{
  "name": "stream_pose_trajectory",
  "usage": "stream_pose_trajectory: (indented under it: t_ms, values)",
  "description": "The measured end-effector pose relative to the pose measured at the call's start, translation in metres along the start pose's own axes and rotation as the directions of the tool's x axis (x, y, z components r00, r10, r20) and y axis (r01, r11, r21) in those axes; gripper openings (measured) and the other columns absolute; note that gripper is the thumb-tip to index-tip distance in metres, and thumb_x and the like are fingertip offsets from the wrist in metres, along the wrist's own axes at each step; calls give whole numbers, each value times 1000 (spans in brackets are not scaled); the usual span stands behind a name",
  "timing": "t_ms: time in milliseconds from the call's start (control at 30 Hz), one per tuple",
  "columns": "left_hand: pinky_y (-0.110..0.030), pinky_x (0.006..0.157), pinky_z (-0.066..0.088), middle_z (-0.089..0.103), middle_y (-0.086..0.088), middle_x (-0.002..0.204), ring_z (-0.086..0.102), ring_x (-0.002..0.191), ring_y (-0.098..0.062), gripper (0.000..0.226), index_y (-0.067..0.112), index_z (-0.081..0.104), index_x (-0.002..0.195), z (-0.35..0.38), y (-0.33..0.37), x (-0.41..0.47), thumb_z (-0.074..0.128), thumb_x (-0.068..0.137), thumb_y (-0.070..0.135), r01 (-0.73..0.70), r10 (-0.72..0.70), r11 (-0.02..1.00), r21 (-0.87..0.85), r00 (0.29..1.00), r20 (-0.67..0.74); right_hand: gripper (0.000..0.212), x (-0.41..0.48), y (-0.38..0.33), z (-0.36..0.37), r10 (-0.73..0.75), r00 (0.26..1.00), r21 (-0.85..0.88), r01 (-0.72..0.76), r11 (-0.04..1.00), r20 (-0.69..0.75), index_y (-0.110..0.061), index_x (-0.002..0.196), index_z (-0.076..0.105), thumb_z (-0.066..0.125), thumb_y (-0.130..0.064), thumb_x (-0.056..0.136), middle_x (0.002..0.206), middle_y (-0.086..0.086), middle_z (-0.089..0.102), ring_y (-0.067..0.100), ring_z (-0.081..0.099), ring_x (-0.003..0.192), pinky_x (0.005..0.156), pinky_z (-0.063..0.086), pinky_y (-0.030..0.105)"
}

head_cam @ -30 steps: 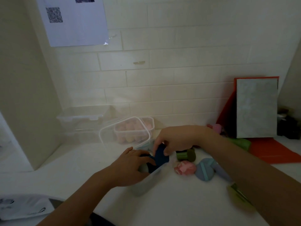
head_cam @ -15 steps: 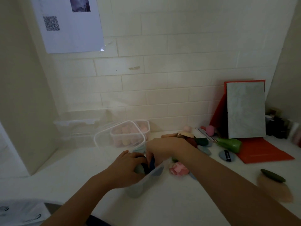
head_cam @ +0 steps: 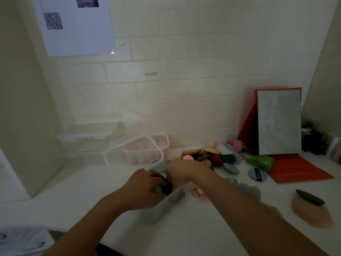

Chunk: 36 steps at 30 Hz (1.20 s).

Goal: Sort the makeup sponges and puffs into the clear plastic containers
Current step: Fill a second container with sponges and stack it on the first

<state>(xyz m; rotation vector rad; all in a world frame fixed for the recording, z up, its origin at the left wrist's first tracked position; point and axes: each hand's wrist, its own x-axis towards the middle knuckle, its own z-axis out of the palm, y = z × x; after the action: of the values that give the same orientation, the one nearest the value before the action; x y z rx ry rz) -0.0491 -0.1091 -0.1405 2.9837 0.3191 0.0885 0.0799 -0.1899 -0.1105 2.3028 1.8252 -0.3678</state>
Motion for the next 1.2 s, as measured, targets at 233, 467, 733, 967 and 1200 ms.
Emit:
stream_pose_trajectory:
  t_ms: [233,467,733,967,1200]
  values:
    - [-25,93,42,59,10,112,52,101,-7,27,34,67,109,1,0,10,57,87,46,101,-111,988,-114,990,-89,16,-18,37,-18,-14,998,381,39,924,-67,-16,95,71,68,-27,84,86,-4,70,5,60,67,61,46,17]
    - [-27,100,35,52,11,116,46,106,-8,29,38,62,110,10,-4,14,56,85,50,144,-148,987,-66,987,-69,28,-12,169,-8,530,740,336,-417,844,-414,-7,117,62,51,-6,91,122,12,60,24,56,110,91,46,29]
    - [-22,93,32,49,12,111,42,101,-7,27,39,61,108,10,-6,16,54,85,52,149,-154,986,-78,985,-71,39,3,238,42,656,717,-28,-679,733,-235,-21,133,44,45,-17,94,134,8,47,32,32,125,90,41,35]
    - [-23,96,33,50,12,113,43,104,-7,28,38,61,108,10,-5,15,54,85,52,156,-164,982,-102,984,-75,29,9,239,36,594,687,9,-651,759,-420,-7,120,56,43,-16,96,119,14,56,27,52,107,82,48,32]
    - [-25,96,36,52,10,111,45,103,-9,26,36,64,106,7,-1,14,57,84,49,170,-182,976,-136,980,-76,28,-7,166,-30,417,746,565,-66,822,-519,-11,112,60,67,-16,85,111,12,58,22,59,86,68,46,23]
